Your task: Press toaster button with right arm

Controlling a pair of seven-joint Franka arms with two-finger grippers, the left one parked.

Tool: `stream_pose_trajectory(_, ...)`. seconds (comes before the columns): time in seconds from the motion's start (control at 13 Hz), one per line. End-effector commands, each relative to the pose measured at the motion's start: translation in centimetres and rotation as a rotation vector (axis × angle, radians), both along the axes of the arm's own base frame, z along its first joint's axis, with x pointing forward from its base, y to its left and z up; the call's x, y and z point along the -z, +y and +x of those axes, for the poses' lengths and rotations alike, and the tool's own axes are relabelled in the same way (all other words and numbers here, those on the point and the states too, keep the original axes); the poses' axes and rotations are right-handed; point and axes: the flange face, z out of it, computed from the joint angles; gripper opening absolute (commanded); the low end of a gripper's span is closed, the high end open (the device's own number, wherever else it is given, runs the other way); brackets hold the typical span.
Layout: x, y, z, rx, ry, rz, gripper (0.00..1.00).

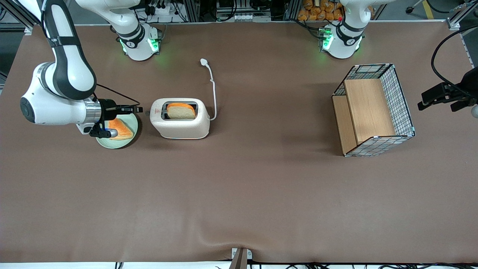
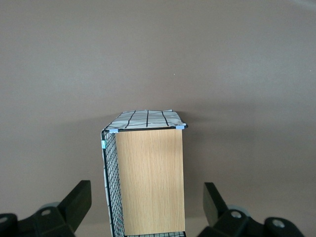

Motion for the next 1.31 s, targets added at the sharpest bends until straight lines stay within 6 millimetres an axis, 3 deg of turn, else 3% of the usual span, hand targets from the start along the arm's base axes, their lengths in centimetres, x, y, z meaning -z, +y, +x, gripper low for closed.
stream_pose_trajectory(0.0, 1.5, -0.1, -0.1, 0.037, 0.021, 0.031, 0.00)
stream_pose_trajectory(0.31, 3.3, -0.3, -0.4, 0.056, 0.046, 0.076, 0.00)
stream_pose_trajectory(0.62, 5.5, -1.8, -0.6, 0.062, 0.062, 0.103, 0.00)
stream_pose_trajectory(1.23, 9.5, -1.8, -1.1, 0.095, 0.140, 0.126, 0.00)
